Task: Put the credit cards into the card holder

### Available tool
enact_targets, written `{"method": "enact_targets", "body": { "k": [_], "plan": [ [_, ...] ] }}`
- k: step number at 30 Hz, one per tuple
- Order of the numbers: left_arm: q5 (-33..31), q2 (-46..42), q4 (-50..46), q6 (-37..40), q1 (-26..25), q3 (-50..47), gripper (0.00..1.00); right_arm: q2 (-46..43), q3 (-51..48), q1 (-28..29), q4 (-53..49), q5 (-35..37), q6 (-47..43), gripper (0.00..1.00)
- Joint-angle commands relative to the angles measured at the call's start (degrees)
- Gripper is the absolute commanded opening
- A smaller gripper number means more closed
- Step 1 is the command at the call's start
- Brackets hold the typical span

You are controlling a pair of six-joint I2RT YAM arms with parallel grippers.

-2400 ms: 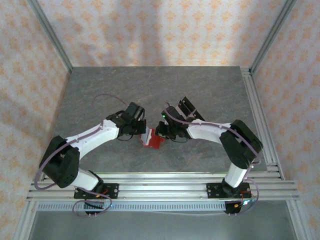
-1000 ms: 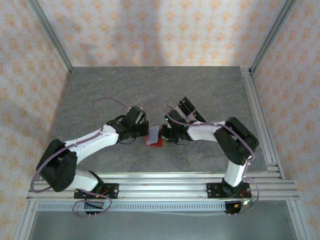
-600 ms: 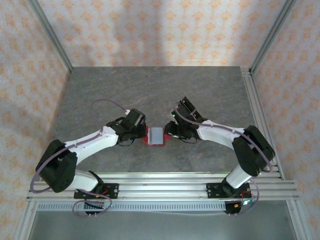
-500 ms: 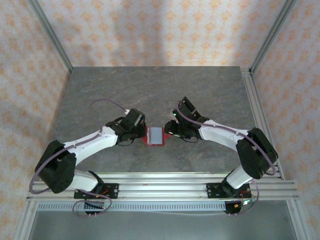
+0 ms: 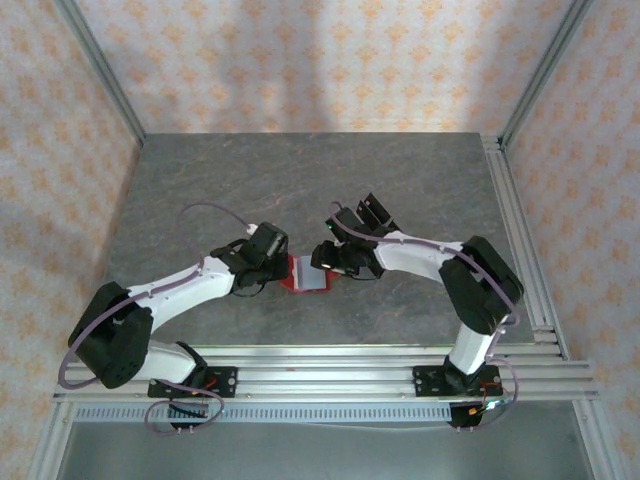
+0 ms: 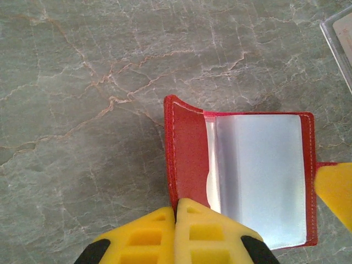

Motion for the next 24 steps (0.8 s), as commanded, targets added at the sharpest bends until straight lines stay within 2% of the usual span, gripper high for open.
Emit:
{"method": "enact_targets", "body": {
  "k": [1,13,20,24],
  "plan": [
    [-1.9,-1.1,0.4,-0.9,-0.2,-1.1,0.00,1.5,1.6,0.3,1.3,-0.6,-0.5,0.49],
    [-1.8,-1.4,0.8,-1.0,-0.2,-1.2,0.00,-3.4,0.5,1.4,-0.2,2.6,-0.9,0.47],
    [-1.7,-1.5,0.8,-1.1,-0.2,-0.9,0.00,-2.6,2.2,2.2,-1.4,2.9,-1.5,0.46],
    [-1.6,-1.3,0.7,-1.1,-0.2,-0.6,0.00,-3.8,2.0,2.3,-3.8,6.2,-2.2,0.46]
  ]
}}
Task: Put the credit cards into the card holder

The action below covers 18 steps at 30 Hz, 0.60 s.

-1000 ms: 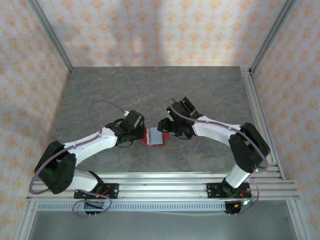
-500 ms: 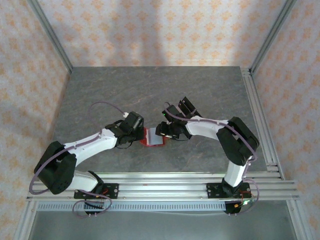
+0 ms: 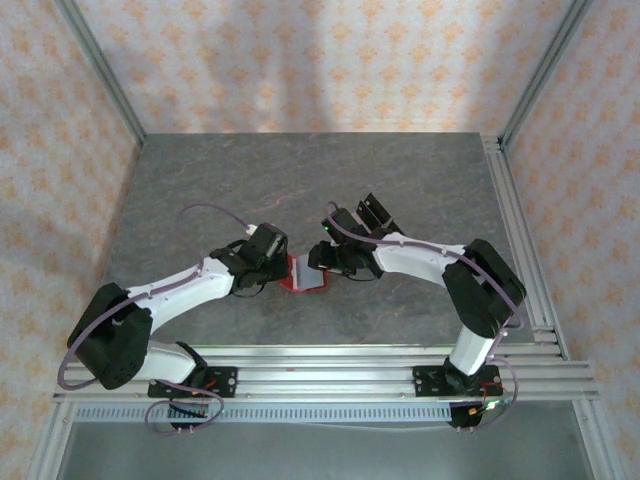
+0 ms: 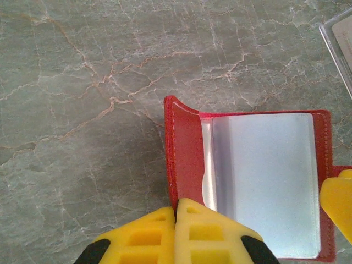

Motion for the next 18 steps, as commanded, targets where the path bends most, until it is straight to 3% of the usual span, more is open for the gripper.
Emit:
{"method": "enact_targets", "body": {
  "k": [1,5,18],
  "plan": [
    [-1.6,-1.1,0.0,-0.7,-0.2,-0.1,0.00,-2.5,1.1,0.4,-3.9,5.4,-1.5,0.47],
    [-1.5,-0.8,-0.1,-0.5,-0.2,0.0,0.00,-5.4,0.4,0.4,-6.1,8.3,-2.3,0.49],
    [-1.3,-0.2,1.1,-1.2,-0.2,-0.6,0.00,1.5,4.0,0.8,-2.1,0.9,-1.6,0.47]
  ]
}}
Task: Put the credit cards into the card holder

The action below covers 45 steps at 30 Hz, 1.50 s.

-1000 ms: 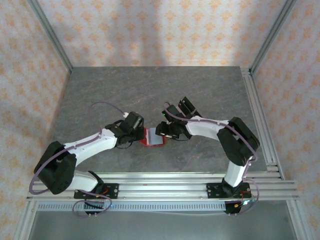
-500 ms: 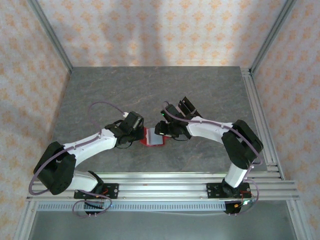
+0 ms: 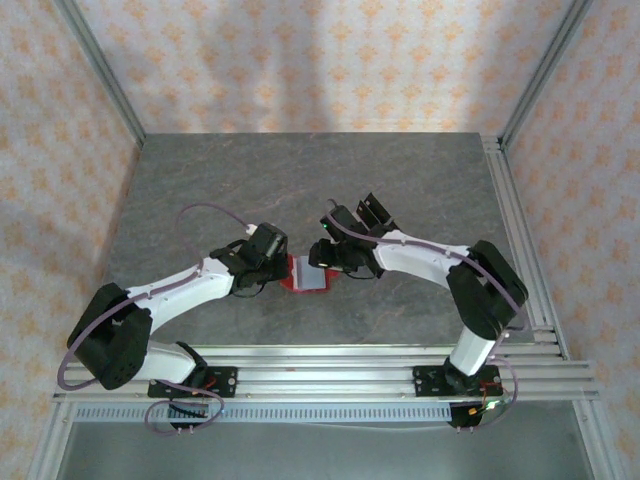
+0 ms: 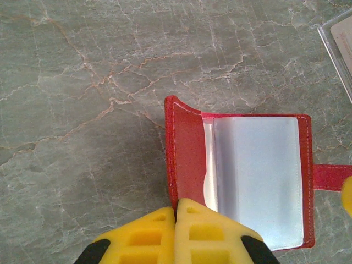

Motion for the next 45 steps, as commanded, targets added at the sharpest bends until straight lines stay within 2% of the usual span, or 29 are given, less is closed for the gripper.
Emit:
{"method": "enact_targets", "body": {
  "k": [1,19,33,45],
  "plan": [
    [-1.3,-0.1,1.0,-1.0,-0.2,-0.6,0.00,2.2,2.1,0.4,1.2,-1.5,0.2,0.47],
    [-0.8,0.8,2.0,-1.3,-0.3,-0.7,0.00,7.1,2.2,0.6,3.7,-4.1,1.3,0.44],
    [-0.8,0.6,2.2,-1.3,-0.2,-1.0,0.00,1.4,2.7,0.6,-1.8,1.9,-1.1,0.46],
    [-0.9,0.5,2.8,-1.7,-0.3,-1.8,0.00,7.6,5.0,1.4,0.0,-0.6,-0.4,0.46]
  ]
}}
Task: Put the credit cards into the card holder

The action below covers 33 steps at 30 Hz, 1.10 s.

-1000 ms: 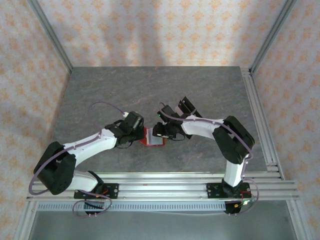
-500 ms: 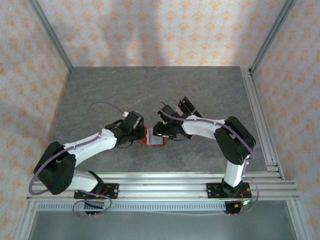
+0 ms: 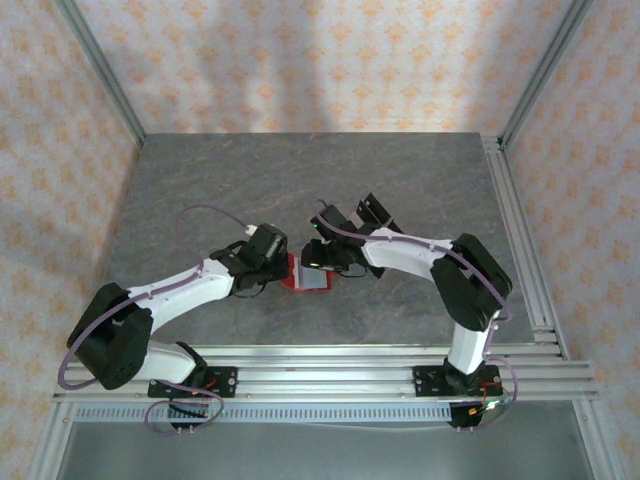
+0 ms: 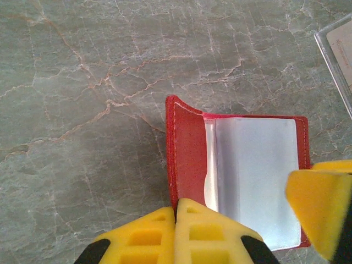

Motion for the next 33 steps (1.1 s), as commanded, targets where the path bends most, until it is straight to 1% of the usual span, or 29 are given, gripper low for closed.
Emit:
{"method": "enact_targets", "body": {
  "k": [1,9,19,33],
  "plan": [
    [-1.0,0.5,0.7,-0.7,-0.3,-1.0,0.00,2.7,0.9,0.3,-0.4,0.3,-0.3,0.46],
    [-1.4,0.2,1.5,-0.8,-0.3,-2.3,0.00,4.7,-0.7,0.3,1.2,-0.2,0.5,0.48],
    [-1.9,0.0,4.9,-1.8,-0.3,-6.0,0.00,6.1,-1.6,0.3,8.0,-8.0,5.4,0.49],
    [-2.7,-1.2,6.9,-2.3,-0.2,-8.3,0.00,6.2,-1.6,0.3,13.2,-11.7,10.4,0.49]
  ]
}}
